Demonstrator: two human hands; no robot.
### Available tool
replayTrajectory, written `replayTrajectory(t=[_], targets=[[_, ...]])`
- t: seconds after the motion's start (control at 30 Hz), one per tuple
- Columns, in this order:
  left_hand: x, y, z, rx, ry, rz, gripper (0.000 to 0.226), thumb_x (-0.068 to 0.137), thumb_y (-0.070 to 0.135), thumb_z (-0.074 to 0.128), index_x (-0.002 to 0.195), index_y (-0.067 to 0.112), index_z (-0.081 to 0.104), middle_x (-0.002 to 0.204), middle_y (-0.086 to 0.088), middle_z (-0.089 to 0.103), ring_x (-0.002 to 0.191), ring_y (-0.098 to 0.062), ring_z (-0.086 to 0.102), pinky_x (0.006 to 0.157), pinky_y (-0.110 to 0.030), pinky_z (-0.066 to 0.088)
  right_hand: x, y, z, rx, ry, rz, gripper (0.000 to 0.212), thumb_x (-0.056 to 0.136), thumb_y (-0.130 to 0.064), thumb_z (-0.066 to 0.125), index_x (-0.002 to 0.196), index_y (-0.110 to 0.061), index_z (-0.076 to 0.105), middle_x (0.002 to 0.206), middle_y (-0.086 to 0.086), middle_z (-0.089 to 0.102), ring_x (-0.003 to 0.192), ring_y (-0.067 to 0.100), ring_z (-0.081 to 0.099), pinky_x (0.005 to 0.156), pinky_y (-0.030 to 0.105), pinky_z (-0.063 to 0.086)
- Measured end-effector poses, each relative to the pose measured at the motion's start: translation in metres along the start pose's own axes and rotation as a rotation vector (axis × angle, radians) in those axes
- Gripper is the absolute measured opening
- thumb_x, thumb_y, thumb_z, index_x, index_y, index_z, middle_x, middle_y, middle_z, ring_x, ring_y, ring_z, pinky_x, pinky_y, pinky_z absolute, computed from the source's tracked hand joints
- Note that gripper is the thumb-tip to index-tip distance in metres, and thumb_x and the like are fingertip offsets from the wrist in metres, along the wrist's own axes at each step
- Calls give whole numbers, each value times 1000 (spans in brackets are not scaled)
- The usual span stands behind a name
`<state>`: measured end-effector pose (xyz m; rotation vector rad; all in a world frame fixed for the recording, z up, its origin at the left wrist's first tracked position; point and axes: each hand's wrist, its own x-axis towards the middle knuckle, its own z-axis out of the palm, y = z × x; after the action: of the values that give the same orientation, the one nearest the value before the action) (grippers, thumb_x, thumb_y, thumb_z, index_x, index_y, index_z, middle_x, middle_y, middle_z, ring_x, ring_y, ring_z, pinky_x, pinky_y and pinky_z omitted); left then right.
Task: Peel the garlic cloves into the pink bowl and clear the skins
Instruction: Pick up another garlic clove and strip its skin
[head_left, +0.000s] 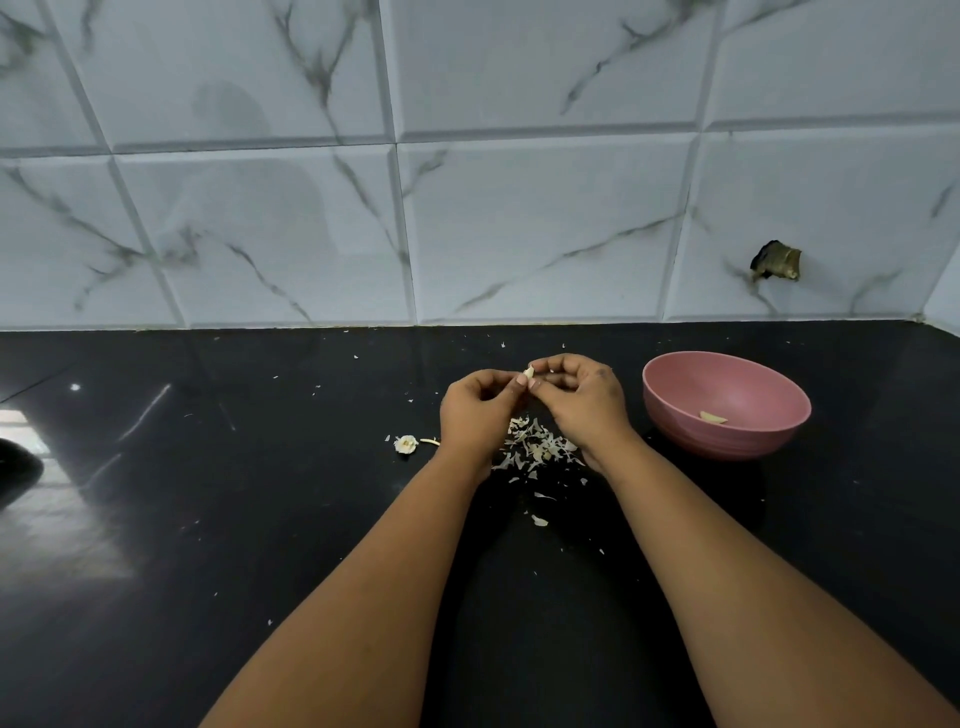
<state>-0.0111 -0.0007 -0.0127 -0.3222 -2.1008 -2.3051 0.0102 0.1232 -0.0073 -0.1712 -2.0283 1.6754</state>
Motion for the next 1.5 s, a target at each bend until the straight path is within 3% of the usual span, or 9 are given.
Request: replayTrajectory(t=[0.13,0.27,0.37,0.57,0.77,1.03,1.2,1.33,1.5], targets=[[1,0,-2,-29,-23,-3,4,90,10,69,92,8,73,90,-17,75,93,-32,72,88,-43,58,-2,-4,-3,251,-99,128,4,88,-6,69,90,-5,71,76,7,73,69,9,69,64,18,56],[0,-1,-2,154,-93,168,7,90,14,71,95,15,75,86,-2,75,87,-16,72,84,-33,59,-2,-7,-9,343,-96,183,5,87,-9,70,85,-3,69,77,9,73,71,12,69,70,24,58],[1,-2,-2,157,-102,210,11,84,9,76,92,17,74,79,6,72,79,-8,69,78,-25,58,0,-9,-10,427,-109,231,6,88,-4,67,83,-2,68,74,8,72,68,12,68,69,25,59],[2,0,-7,-4,-142,129,17,78,-1,79,79,16,75,86,-8,76,88,-23,72,85,-37,59,-1,-10,-17,490,-262,302,9,90,1,60,86,-2,67,75,7,71,72,14,69,74,26,59],[3,2,-11,14,-248,101,17,76,-2,79,78,15,75,81,-2,76,80,-11,71,72,-20,54,1,-10,-27,548,-322,445,14,90,4,53,84,-1,66,75,11,71,69,16,70,67,26,59],[3,0,-11,108,-294,89,16,77,4,80,93,4,76,92,-10,76,91,-17,71,86,-27,56,1,-12,-33,525,-376,612,21,93,4,43,86,-1,63,72,10,68,69,16,67,71,27,55],[2,0,-8,81,-247,80,13,81,7,78,94,6,76,94,-11,76,93,-22,72,88,-31,57,-1,-16,-25,489,-334,574,19,96,-2,42,90,-2,60,77,9,62,70,16,60,65,26,52],[2,3,-4,-61,-240,13,7,88,10,71,93,7,75,87,-8,75,83,-16,69,82,-28,57,0,-17,-12,406,-257,528,23,93,-11,39,78,-7,56,69,7,53,61,15,50,57,26,45],[3,6,-4,-195,-214,-99,20,96,4,58,109,-8,66,81,-7,67,71,-11,61,68,-18,52,4,-11,-12,272,-119,396,34,92,-15,38,59,-17,45,62,3,53,53,13,45,51,25,40]])
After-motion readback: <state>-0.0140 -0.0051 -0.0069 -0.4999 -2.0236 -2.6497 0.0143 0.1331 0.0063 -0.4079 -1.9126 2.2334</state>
